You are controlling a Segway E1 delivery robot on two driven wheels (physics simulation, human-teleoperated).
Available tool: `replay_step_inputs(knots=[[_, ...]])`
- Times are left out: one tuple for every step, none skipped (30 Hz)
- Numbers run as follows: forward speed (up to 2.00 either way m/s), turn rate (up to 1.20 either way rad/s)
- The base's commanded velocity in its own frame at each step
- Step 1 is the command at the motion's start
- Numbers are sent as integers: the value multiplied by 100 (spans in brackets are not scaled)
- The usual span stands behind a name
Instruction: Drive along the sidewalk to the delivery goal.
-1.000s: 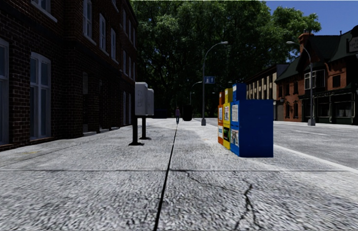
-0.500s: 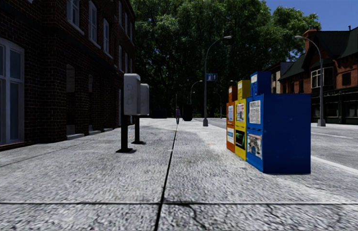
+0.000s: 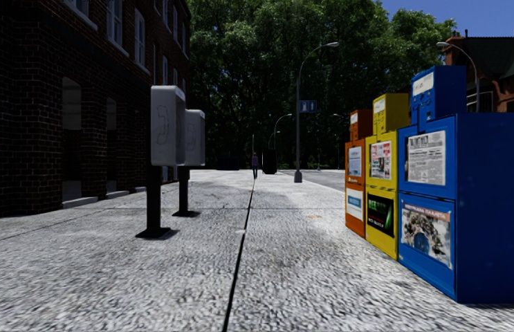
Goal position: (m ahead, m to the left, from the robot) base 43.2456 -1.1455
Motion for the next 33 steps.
replay_step_inputs(knots=[[200,0],[200,0],[200,0],[200,0],[200,0],[200,0],[200,0],[200,0],[200,0],[200,0],[200,0],[200,0],[200,0],[200,0],[200,0],[200,0],[200,0],[200,0],[200,0],[200,0],[200,0],[200,0],[200,0],[200,0],[200,0],[200,0],[200,0],[200,0],[200,0],[200,0],[200,0],[200,0],[200,0]])
